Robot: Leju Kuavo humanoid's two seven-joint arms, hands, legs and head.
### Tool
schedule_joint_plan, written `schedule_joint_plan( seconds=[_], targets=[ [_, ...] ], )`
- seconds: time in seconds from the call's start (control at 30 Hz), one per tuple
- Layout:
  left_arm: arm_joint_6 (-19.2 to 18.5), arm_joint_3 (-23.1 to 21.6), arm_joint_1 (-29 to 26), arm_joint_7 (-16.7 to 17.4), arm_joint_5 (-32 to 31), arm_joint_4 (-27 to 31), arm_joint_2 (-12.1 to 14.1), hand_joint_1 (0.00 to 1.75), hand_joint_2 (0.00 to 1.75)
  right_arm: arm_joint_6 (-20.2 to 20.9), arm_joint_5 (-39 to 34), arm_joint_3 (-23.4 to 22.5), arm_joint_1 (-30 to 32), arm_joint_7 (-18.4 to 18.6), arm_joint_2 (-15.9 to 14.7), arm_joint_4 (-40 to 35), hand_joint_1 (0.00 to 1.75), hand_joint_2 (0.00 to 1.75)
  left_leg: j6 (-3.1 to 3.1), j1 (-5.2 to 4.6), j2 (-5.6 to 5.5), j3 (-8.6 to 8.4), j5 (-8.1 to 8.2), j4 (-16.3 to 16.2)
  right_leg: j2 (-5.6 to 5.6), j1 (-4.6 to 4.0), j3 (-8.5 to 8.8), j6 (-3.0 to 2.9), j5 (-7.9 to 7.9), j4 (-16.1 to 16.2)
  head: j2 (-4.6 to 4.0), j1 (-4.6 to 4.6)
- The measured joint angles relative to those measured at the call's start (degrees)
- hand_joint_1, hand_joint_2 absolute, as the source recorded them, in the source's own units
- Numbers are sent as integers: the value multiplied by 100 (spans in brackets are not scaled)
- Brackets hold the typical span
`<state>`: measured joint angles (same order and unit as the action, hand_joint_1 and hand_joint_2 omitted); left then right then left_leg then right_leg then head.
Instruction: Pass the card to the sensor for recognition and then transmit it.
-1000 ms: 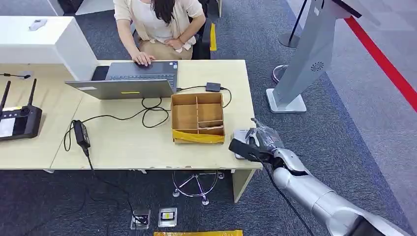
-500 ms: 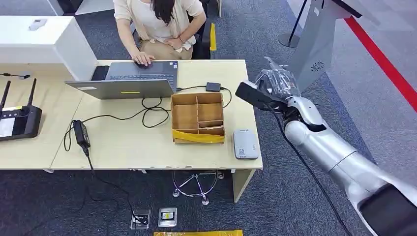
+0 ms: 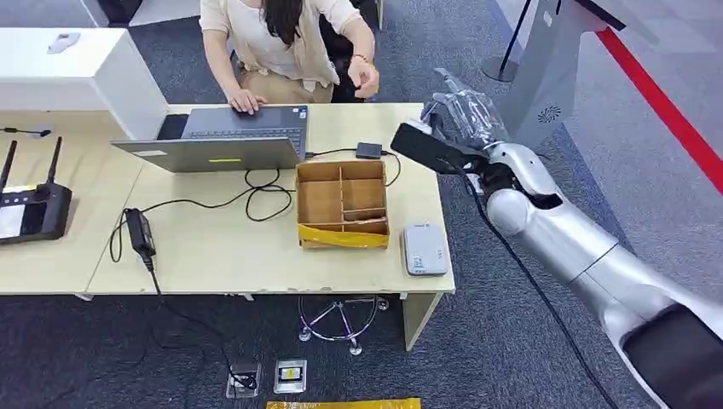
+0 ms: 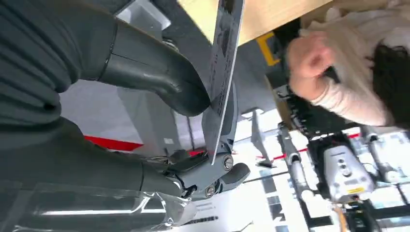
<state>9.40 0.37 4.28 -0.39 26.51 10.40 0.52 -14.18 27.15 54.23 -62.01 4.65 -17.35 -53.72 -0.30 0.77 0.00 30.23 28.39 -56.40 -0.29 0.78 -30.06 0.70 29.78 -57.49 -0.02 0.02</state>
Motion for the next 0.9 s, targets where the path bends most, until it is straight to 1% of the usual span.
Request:
schedule_joint_plan(
  seconds=[0.07,0.13,0.23,0.33,0.4,0.63,0.9],
  targets=[
    [-42,-52,48,0,-22,0,0,0,0,63,7,107,-98,-186,337,300,175,175,-1,6,-1,-3,0,0,0,-7,0,-1,1,0,0,-2],
    [-50,-89,89,2,-33,0,-2,0,0,74,68,218,-126,-277,644,641,175,175,-6,10,-5,-2,-4,0,-5,-11,0,-1,1,0,0,-2],
    [-44,-155,110,39,-70,-2,-7,0,0,144,193,389,-139,-211,1124,1130,175,175,-7,11,-7,-2,-5,0,-5,-13,-1,-1,1,-2,0,-2],
    [-11,-205,114,85,-70,-2,-9,0,0,264,225,494,-211,-85,1416,1484,175,175,-8,11,-8,-1,-5,0,-6,-13,-1,-2,1,-2,0,-2],
    [0,-232,113,92,-70,-2,-9,0,0,291,230,533,-270,-56,1560,1681,175,175,-8,10,-7,1,-5,-1,-5,-11,-1,-2,1,-2,0,-2],
    [4,-295,114,92,-50,-2,-9,0,0,352,265,669,-410,-2,1871,2238,175,175,-7,7,-5,-1,-5,-5,-3,-7,-2,-2,0,1,0,0],
    [20,-334,105,92,-9,-4,-9,0,0,415,286,800,-585,33,2074,2568,175,175,-7,9,-4,-1,-5,-4,0,-10,-3,-2,0,0,0,0]
  ],
)
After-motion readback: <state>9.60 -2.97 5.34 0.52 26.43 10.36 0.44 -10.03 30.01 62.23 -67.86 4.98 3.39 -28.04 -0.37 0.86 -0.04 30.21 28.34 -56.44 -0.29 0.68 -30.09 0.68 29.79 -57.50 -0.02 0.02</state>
